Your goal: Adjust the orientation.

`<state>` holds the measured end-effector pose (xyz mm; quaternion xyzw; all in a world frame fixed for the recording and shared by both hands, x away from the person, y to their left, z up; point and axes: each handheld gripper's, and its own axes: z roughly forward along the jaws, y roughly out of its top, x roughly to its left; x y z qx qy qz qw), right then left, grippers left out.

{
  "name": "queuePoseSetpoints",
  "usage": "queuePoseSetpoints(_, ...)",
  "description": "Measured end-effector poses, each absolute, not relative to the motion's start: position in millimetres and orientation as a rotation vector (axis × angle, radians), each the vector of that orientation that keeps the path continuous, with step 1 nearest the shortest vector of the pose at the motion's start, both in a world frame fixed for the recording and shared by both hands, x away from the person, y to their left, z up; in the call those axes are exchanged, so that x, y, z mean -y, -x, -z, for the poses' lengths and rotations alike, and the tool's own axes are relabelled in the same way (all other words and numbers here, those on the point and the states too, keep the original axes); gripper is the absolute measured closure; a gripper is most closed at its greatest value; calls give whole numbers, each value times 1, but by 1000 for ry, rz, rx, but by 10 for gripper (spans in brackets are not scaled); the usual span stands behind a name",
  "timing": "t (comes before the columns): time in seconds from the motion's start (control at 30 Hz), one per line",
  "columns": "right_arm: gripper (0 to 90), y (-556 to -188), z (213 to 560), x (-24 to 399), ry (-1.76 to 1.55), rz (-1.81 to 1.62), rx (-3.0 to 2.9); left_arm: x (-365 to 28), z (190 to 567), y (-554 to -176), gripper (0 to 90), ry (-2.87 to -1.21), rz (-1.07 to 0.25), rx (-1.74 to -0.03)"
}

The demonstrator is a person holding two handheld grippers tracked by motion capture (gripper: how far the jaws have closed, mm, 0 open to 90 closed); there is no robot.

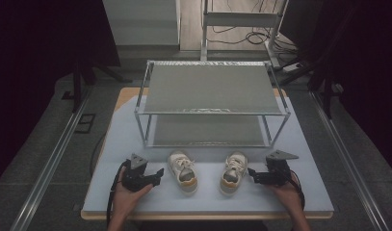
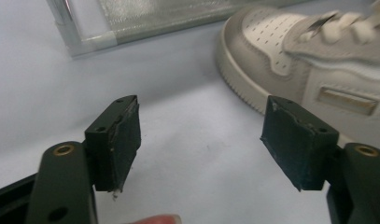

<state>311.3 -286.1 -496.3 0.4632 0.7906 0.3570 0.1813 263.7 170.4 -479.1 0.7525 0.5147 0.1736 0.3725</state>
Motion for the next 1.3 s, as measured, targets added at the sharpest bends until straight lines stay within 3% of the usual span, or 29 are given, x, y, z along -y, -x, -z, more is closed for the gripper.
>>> queuePoseSetpoints(0.17, 135, -305, 492, 292, -1362, -1032, -2150, -171, 475, -260, 305, -1918, -442, -1277)
queuePoseSetpoints(0.43, 308, -283, 469, 296, -1282, -1148, -2041, -172, 467, -249, 359, -1935, -477, -1227)
queuePoseSetpoints(0.67, 536, -263, 444, 290, -1199, -1298, -2034, -176, 465, -244, 370, -1896, -436, -1227)
queuePoseSetpoints(0.7, 536, -263, 444, 290, -1199, -1298, -2034, -176, 465, -244, 364, -1896, -436, -1227)
queuePoseSetpoints(0.8, 724, -253, 431, 286, -1124, -1392, -2048, -174, 462, -241, 369, -1891, -431, -1223)
queuePoseSetpoints(0.87, 759, -251, 428, 284, -1102, -1403, -2059, -174, 462, -240, 375, -1887, -432, -1223)
queuePoseSetpoints(0.9, 823, -246, 422, 279, -1049, -1420, -2085, -174, 462, -240, 379, -1885, -433, -1221)
queuePoseSetpoints(1.03, 874, -236, 414, 262, -952, -1459, -2143, -172, 462, -238, 371, -1899, -424, -1173)
queuePoseSetpoints(1.3, 889, -231, 424, 212, -852, -1454, -2283, -173, 464, -241, 387, -1911, -345, -1202)
